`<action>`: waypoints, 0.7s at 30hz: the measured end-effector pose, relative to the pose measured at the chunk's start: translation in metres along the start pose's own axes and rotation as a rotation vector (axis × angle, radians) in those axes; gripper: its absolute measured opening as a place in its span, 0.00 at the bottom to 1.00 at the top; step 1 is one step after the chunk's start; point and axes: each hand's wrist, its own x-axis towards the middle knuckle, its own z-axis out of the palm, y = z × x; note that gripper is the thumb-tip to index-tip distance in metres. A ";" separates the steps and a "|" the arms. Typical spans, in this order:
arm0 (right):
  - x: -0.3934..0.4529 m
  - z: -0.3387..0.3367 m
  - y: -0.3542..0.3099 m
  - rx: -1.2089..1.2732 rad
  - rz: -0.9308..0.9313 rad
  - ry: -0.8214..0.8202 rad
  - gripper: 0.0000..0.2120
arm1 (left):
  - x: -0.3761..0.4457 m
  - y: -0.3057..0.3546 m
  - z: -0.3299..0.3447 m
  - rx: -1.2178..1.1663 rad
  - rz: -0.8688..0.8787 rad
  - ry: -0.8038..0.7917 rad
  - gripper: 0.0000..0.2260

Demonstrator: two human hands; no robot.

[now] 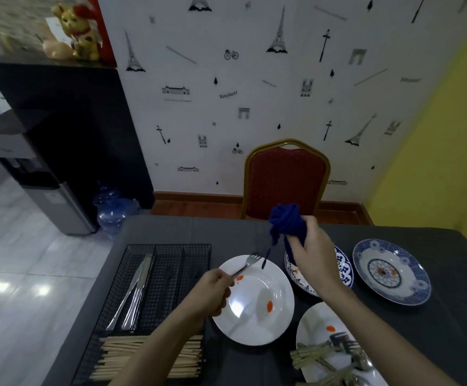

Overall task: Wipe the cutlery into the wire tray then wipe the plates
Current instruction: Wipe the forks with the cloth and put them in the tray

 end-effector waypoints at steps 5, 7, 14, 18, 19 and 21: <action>-0.020 0.006 -0.025 -0.127 -0.362 -0.182 0.18 | 0.000 0.017 0.010 -0.014 0.110 -0.112 0.11; -0.027 0.010 -0.024 -0.181 -0.488 -0.221 0.19 | -0.001 0.023 0.011 -0.033 0.176 -0.133 0.11; -0.012 0.002 -0.024 -0.123 -0.355 -0.161 0.20 | -0.002 0.027 0.012 -0.065 0.270 -0.050 0.11; -0.013 0.005 -0.029 -0.153 -0.447 -0.191 0.22 | -0.002 0.032 0.016 -0.109 0.302 -0.068 0.09; -0.006 0.005 -0.030 -0.155 -0.405 -0.153 0.21 | -0.004 0.032 0.018 -0.126 0.304 -0.054 0.09; 0.003 0.003 -0.034 -0.120 -0.334 -0.114 0.19 | -0.005 0.031 0.020 -0.162 0.310 -0.022 0.10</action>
